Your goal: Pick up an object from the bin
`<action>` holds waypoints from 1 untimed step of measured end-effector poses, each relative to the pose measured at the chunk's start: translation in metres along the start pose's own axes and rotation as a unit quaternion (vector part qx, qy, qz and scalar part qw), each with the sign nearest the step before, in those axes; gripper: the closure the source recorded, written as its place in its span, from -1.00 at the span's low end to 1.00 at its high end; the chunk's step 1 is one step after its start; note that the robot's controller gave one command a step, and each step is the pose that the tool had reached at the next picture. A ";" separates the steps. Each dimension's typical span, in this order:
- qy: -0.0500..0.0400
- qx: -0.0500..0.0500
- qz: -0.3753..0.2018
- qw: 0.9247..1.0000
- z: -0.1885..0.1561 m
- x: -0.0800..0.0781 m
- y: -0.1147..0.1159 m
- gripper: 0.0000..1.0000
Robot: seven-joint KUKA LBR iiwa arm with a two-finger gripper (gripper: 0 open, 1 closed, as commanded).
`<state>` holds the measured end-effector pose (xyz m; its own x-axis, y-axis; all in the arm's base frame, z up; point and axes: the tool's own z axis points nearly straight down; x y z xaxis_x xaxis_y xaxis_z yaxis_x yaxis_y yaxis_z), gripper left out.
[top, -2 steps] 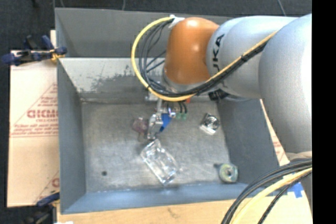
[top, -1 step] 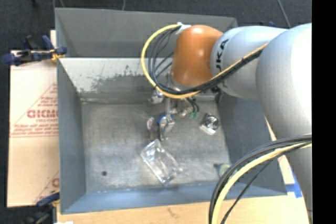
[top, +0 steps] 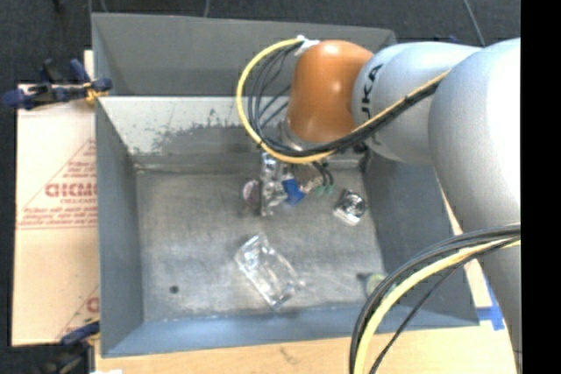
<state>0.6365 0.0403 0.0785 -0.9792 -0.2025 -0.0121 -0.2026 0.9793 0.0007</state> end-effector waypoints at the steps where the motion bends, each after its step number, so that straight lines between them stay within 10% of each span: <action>1: 0.003 0.000 0.034 0.999 -0.060 -0.018 0.004 1.00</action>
Offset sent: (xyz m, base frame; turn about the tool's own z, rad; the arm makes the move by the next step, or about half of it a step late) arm 0.0150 0.0079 0.0588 0.0681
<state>0.6530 0.0474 0.1387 -0.9907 -0.1363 -0.0055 -0.1363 0.9907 0.0004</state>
